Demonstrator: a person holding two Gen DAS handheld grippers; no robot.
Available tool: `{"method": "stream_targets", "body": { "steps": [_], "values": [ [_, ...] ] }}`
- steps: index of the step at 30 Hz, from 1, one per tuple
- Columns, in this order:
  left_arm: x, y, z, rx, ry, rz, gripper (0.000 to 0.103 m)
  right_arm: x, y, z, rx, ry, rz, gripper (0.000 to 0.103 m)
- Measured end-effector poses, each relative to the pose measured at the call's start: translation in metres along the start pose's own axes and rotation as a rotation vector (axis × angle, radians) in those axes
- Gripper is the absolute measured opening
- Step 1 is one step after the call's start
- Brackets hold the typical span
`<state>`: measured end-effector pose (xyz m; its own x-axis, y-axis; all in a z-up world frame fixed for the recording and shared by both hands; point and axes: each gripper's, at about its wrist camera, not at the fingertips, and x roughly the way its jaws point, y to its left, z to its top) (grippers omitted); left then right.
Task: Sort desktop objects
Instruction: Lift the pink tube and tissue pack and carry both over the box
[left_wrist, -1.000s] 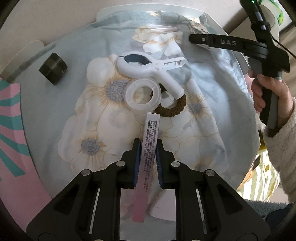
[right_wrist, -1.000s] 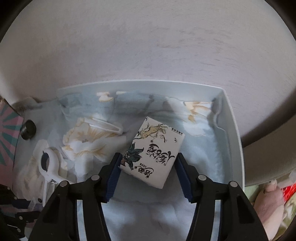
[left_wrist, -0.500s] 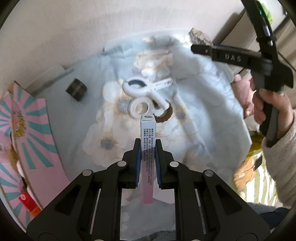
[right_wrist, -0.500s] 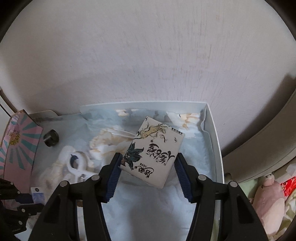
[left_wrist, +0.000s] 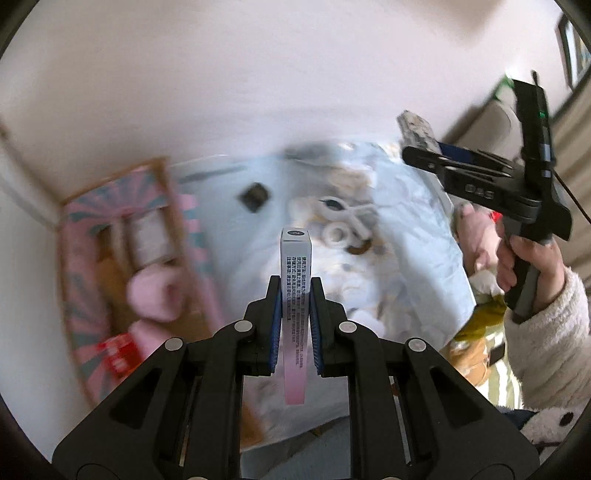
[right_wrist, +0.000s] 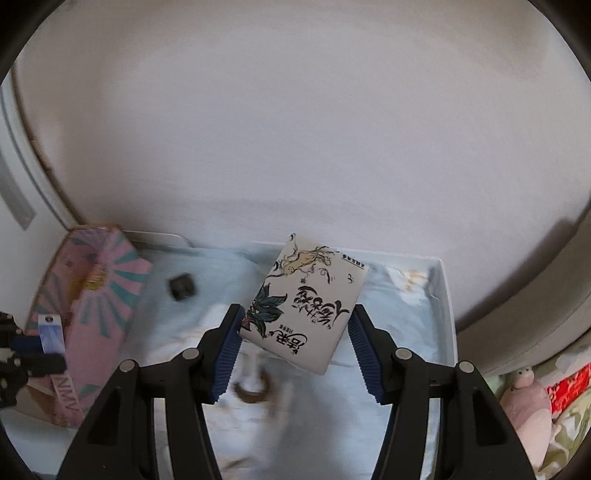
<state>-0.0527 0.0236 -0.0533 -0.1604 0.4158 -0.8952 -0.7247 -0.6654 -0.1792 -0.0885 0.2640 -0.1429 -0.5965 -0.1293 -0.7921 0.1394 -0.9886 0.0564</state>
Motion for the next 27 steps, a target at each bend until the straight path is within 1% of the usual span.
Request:
{"method": "stream_targets", "body": {
  "steps": [3, 5, 8, 9, 11, 13, 14, 16, 18, 21, 24, 27],
  "values": [
    [-0.026, 0.031, -0.01, -0.061, -0.023, 0.038, 0.012, -0.015, 0.029, 0.015, 0.013, -0.033, 0.098, 0.053],
    [-0.038, 0.051, -0.017, -0.099, -0.038, 0.07, 0.012, -0.023, 0.051, 0.024, -0.001, -0.05, 0.137, 0.053],
    [-0.048, 0.079, -0.028, -0.147, -0.045, 0.125, 0.012, -0.033, 0.096, 0.038, -0.056, -0.074, 0.197, 0.053],
    [-0.05, 0.087, -0.032, -0.161, -0.046, 0.136, 0.012, -0.034, 0.105, 0.041, -0.071, -0.078, 0.21, 0.053],
    [-0.051, 0.105, -0.04, -0.196, -0.041, 0.136, 0.012, -0.033, 0.134, 0.046, -0.123, -0.078, 0.235, 0.053],
    [-0.048, 0.12, -0.048, -0.225, -0.037, 0.13, 0.012, -0.028, 0.162, 0.048, -0.165, -0.062, 0.263, 0.053],
    [-0.045, 0.125, -0.051, -0.231, -0.036, 0.137, 0.012, -0.024, 0.175, 0.044, -0.177, -0.05, 0.281, 0.053],
    [-0.037, 0.134, -0.058, -0.225, -0.035, 0.169, 0.012, -0.01, 0.203, 0.038, -0.201, -0.001, 0.333, 0.053],
    [-0.025, 0.143, -0.064, -0.23, -0.019, 0.181, 0.012, 0.002, 0.223, 0.032, -0.225, 0.039, 0.36, 0.053],
    [-0.01, 0.155, -0.072, -0.26, -0.002, 0.151, 0.012, 0.019, 0.251, 0.019, -0.267, 0.098, 0.376, 0.053],
    [0.0, 0.163, -0.076, -0.277, 0.008, 0.133, 0.012, 0.031, 0.266, 0.005, -0.292, 0.144, 0.387, 0.053],
    [0.003, 0.168, -0.072, -0.272, 0.001, 0.121, 0.012, 0.04, 0.274, -0.011, -0.305, 0.198, 0.389, 0.053]
  ]
}}
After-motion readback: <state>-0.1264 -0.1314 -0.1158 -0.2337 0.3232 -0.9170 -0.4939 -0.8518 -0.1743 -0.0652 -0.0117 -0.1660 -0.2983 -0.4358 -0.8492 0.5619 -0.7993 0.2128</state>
